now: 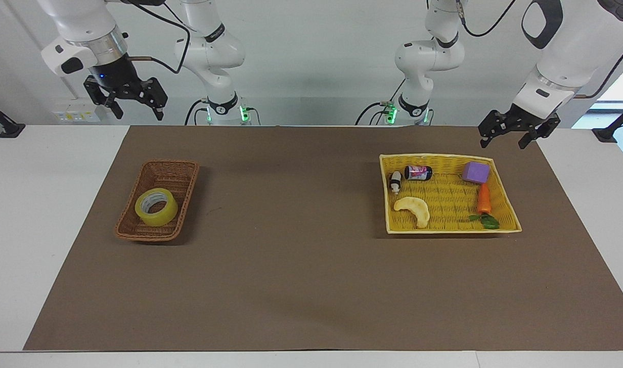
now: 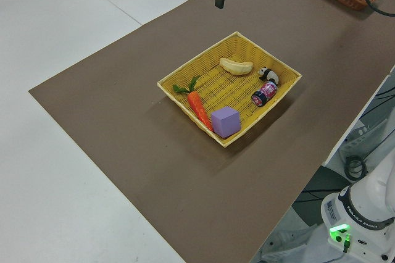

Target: Move tape to another basket

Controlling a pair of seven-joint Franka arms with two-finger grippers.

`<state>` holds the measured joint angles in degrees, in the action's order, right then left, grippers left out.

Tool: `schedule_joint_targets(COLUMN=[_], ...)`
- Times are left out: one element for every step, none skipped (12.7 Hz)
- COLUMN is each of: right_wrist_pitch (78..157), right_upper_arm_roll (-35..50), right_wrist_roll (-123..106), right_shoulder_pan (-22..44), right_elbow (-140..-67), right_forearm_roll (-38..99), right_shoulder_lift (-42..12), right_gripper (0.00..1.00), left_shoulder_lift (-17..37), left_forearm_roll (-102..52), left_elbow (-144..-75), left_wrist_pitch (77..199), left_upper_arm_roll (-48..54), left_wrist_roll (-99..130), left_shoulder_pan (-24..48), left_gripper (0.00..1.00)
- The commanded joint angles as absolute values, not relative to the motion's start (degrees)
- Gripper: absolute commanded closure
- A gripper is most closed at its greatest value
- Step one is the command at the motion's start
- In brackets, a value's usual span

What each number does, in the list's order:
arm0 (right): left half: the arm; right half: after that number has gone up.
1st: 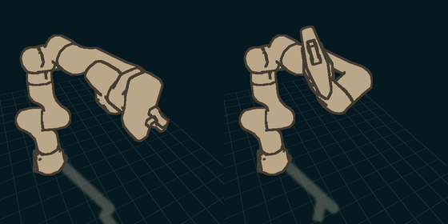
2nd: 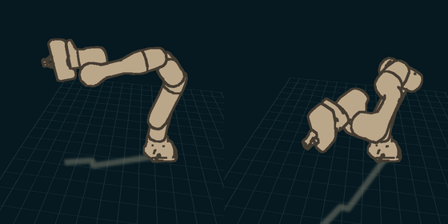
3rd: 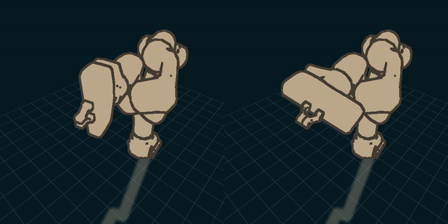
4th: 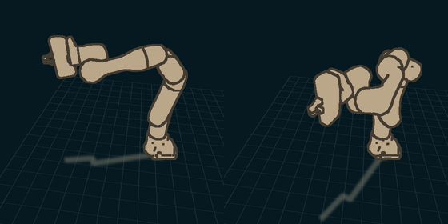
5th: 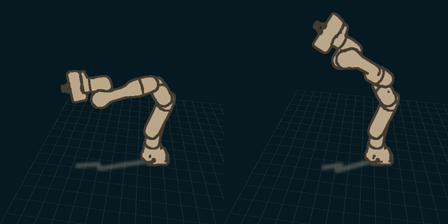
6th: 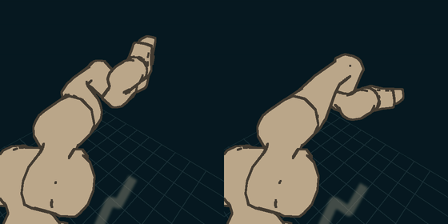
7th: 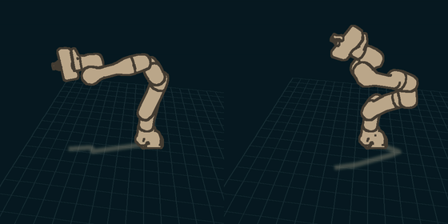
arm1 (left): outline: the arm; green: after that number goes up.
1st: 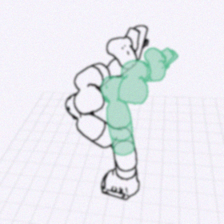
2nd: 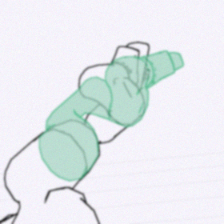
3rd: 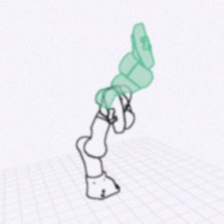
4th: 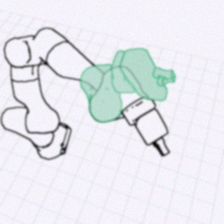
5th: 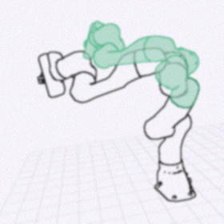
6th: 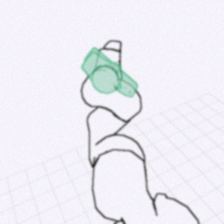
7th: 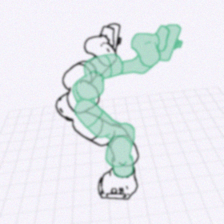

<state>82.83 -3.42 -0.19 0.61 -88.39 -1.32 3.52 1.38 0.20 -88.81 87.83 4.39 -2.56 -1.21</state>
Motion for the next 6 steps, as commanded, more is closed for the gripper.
schedule_joint_targets(right_wrist_pitch=[83.32,83.41,83.50,83.58,83.67,83.76], right_upper_arm_roll=[-3.25,-3.25,-3.16,-3.25,-3.16,-3.16], right_wrist_roll=[-0.97,-0.97,-0.97,-1.05,-1.40,-1.49], right_shoulder_pan=[0.53,0.53,0.53,0.53,0.53,0.53], right_elbow=[-89.12,-89.21,-89.21,-89.30,-89.38,-89.38], right_forearm_roll=[-1.14,-1.06,-1.05,-1.05,-1.05,-1.05], right_shoulder_lift=[4.13,4.22,4.22,4.31,4.31,4.31], right_gripper=[0.00,0.00,0.00,0.00,0.00,0.00], left_shoulder_lift=[0.88,0.88,0.88,0.88,0.88,0.88], left_forearm_roll=[-0.70,-0.70,-0.70,-0.70,-0.70,-0.70], left_elbow=[-88.33,-88.33,-88.33,-88.42,-88.42,-88.42], left_wrist_pitch=[86.84,86.75,86.66,86.66,86.66,86.66], left_upper_arm_roll=[4.57,4.48,4.48,4.48,4.48,4.48], left_wrist_roll=[-3.16,-3.25,-3.16,-3.25,-3.16,-3.16], left_shoulder_pan=[-1.76,-1.76,-1.84,-1.85,-1.85,-1.85], left_gripper=[0.00,0.00,0.00,0.00,0.00,0.00])
